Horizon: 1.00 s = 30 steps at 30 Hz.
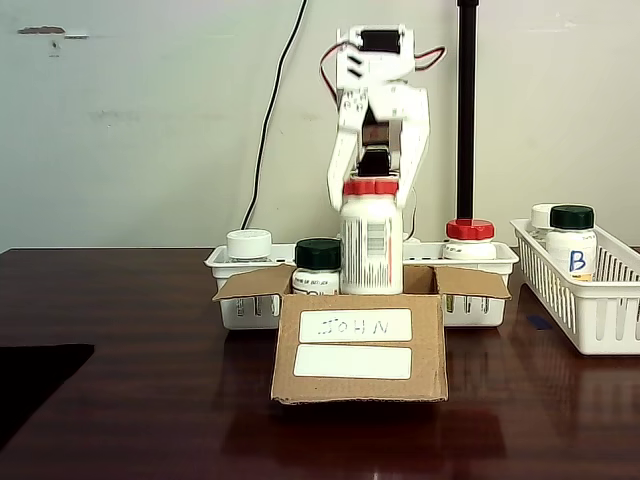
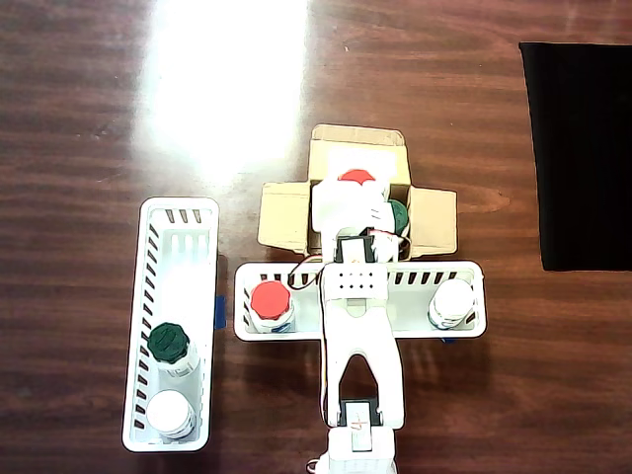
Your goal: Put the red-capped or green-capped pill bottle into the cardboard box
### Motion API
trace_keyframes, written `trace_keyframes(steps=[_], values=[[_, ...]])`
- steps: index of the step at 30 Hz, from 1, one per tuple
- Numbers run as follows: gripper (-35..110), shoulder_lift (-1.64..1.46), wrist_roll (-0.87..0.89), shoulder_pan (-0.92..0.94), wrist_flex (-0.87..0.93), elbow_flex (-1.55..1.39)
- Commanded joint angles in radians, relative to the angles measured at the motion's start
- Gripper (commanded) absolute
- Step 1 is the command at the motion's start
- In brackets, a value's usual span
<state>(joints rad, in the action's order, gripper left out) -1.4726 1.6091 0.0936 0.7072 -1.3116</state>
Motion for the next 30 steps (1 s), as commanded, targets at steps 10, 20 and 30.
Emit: trace_keyframes(steps=[10, 20, 30], values=[[6, -0.279, -0.008, -0.051, -0.112, -0.270], [57, -0.298, -0.003, -0.038, -0.176, -0.327], [50, -0.540, 0.011, -0.052, 0.216, -0.241]])
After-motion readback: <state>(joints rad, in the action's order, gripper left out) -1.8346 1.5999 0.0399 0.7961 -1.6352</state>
